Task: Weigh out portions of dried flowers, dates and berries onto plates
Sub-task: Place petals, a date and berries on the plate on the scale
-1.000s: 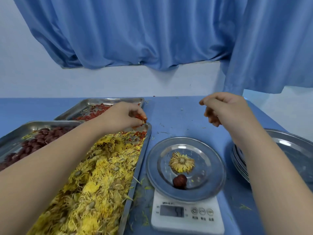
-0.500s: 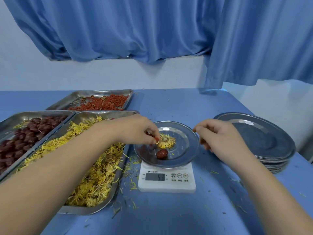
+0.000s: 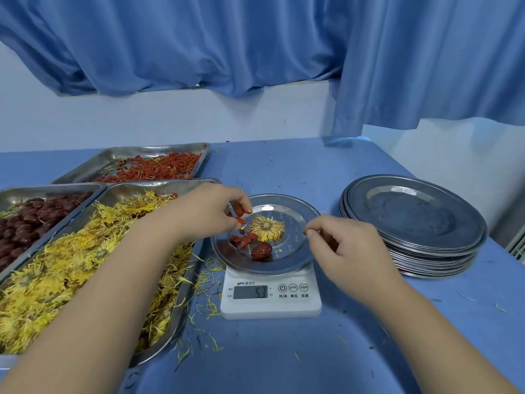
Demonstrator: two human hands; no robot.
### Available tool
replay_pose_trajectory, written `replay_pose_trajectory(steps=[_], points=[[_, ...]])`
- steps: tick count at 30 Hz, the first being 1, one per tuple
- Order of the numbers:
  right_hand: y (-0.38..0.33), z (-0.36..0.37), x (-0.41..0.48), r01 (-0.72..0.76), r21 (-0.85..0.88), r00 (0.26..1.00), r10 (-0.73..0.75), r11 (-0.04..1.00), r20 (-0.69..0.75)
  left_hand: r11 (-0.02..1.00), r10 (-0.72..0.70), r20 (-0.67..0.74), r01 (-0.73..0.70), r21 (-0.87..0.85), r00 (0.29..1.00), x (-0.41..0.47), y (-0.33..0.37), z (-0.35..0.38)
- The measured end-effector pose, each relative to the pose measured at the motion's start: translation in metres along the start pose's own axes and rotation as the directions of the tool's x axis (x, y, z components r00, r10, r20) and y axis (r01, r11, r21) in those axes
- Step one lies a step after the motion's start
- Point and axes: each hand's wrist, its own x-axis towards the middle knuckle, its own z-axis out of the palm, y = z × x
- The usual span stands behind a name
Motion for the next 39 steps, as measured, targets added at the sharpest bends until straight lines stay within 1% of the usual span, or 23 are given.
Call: replay_pose_trajectory(steps=[5,8,14,19,24,32,36,39], points=[[-0.002,0.002,0.0,0.03,-0.022,1.0,-0.03,0.999,-0.004,1.0,-0.023,0.049,0.024,-0.016,0.999,-0.001,-0.004,-0.007],[-0.003,0.002,-0.001,0.056,-0.038,0.998,-0.057,0.998,-0.002,1.0,-0.01,0.056,0.011,-0.02,0.998,-0.001,-0.002,-0.009],[0.002,0.005,-0.001,0.066,-0.042,0.998,-0.066,0.997,-0.006,0.999,-0.031,0.056,0.033,-0.036,0.998,0.005,0.001,-0.005],[0.006,0.005,-0.001,0.062,-0.041,0.997,-0.064,0.997,-0.046,0.999,0.011,0.041,-0.009,-0.039,0.999,0.005,0.0,-0.008],[0.009,0.006,-0.002,0.055,-0.021,0.996,-0.056,0.998,-0.07,0.994,0.034,0.004,-0.033,-0.099,0.999,0.003,0.004,-0.006],[0.011,0.008,-0.002,0.044,-0.019,0.998,-0.044,0.999,-0.048,0.999,0.05,-0.027,-0.05,-0.017,0.998,0.004,0.008,-0.006],[0.011,0.008,-0.002,0.041,-0.019,0.998,-0.042,0.999,-0.05,0.997,0.023,-0.008,-0.024,-0.074,1.0,0.002,0.007,-0.007],[0.011,0.008,-0.002,0.047,-0.021,0.998,-0.048,0.999,-0.042,0.988,0.039,0.021,-0.035,-0.149,0.999,0.001,0.006,-0.007]])
